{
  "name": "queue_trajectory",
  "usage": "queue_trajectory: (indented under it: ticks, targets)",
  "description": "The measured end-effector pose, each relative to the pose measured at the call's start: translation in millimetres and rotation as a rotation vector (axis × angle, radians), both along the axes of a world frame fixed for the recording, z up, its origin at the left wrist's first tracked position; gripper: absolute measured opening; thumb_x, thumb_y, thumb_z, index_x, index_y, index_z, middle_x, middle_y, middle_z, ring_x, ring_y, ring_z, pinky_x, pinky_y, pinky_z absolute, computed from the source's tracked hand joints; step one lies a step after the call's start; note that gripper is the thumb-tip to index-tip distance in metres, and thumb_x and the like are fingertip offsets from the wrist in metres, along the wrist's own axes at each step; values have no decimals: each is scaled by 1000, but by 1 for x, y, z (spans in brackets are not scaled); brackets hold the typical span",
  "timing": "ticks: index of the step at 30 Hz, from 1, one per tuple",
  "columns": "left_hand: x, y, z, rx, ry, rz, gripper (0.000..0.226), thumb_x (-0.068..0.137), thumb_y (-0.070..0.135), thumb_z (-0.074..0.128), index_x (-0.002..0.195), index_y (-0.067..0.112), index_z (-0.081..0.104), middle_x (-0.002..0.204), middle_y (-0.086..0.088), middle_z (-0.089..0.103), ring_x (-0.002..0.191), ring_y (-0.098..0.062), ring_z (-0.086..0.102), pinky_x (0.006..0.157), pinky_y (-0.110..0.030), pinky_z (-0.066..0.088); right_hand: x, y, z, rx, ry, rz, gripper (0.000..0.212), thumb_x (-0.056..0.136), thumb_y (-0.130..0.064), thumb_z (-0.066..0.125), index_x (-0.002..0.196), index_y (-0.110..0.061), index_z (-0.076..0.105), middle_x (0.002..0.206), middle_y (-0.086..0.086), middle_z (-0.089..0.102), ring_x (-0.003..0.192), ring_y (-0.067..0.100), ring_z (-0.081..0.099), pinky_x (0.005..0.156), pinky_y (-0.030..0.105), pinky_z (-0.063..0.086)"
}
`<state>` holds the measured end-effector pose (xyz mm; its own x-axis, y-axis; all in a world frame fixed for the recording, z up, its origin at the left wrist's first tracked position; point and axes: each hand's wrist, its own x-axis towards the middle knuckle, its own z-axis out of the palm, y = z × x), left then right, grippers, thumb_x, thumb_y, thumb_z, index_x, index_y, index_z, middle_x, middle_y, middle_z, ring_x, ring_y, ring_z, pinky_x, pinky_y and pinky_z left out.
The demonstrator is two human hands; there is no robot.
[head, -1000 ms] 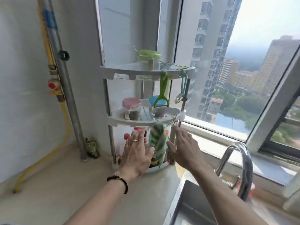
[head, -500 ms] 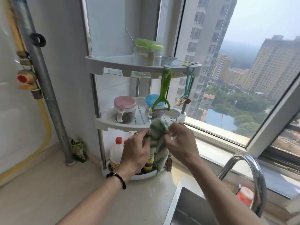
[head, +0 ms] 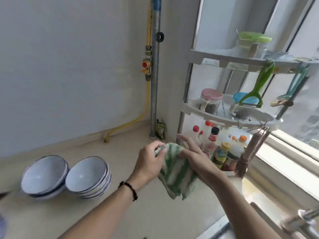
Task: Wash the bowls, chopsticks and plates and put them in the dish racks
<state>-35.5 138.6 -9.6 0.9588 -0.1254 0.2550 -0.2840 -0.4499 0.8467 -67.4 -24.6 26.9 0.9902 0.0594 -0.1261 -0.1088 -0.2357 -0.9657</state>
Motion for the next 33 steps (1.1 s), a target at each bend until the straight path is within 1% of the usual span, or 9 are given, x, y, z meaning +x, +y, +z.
queue_trajectory:
  ticks: [4,7,9,12,17,20,23,26,33]
  targets:
    - [-22,66,-20,42,93,164,6,95,23,65,96,19,70,90,8,70,86,-10,63,71,-22,45,8,65,-31,-66,11,145,44,94,7,41,113,-21,70,92,3,68,80,12,64,70,17,50]
    - [-35,115,-35,61,252,285,20,98,27,61,115,18,64,106,4,64,98,-14,61,84,-29,49,19,106,-52,-106,109,112,37,95,-1,44,92,-15,77,85,0,70,80,17,64,75,25,51]
    - [-40,147,-49,100,309,399,26,97,29,60,121,19,59,117,1,59,101,-17,61,88,-33,50,30,129,-66,-175,122,83,28,95,-17,53,73,-18,70,68,-1,58,67,21,54,64,30,41]
    - [-43,189,-71,196,406,568,41,95,33,59,132,19,49,132,-3,50,115,-24,56,91,-35,46,48,166,-90,-306,80,49,42,93,-29,61,56,-17,46,52,-3,37,56,18,37,57,30,27]
    - [-24,230,-100,240,576,672,44,93,38,58,123,7,49,129,-12,51,119,-32,52,80,-34,43,69,220,-125,-477,81,23,41,93,-40,60,73,-4,55,70,9,53,74,29,56,60,32,34]
    - [-12,246,-113,206,584,666,25,86,37,61,92,14,61,100,-6,66,92,-30,62,71,-34,50,76,242,-139,-603,103,52,40,93,-46,58,80,-9,55,83,11,58,96,33,58,69,32,35]
    - [-8,254,-117,164,550,698,23,79,27,69,68,16,53,69,2,60,66,-22,57,54,-27,39,76,258,-149,-728,124,83,39,92,-48,57,98,-10,61,105,12,59,103,30,53,77,32,39]
    - [-2,256,-114,80,574,647,18,70,21,77,70,15,60,69,3,66,64,-21,66,59,-32,55,75,264,-151,-779,123,57,40,91,-40,59,116,-9,62,122,13,57,108,31,55,86,34,45]
    - [5,259,-104,-26,613,566,17,65,1,69,77,11,62,80,-5,70,70,-28,72,66,-42,63,72,262,-145,-682,91,4,20,85,-21,62,101,-11,66,107,10,58,87,24,52,74,29,42]
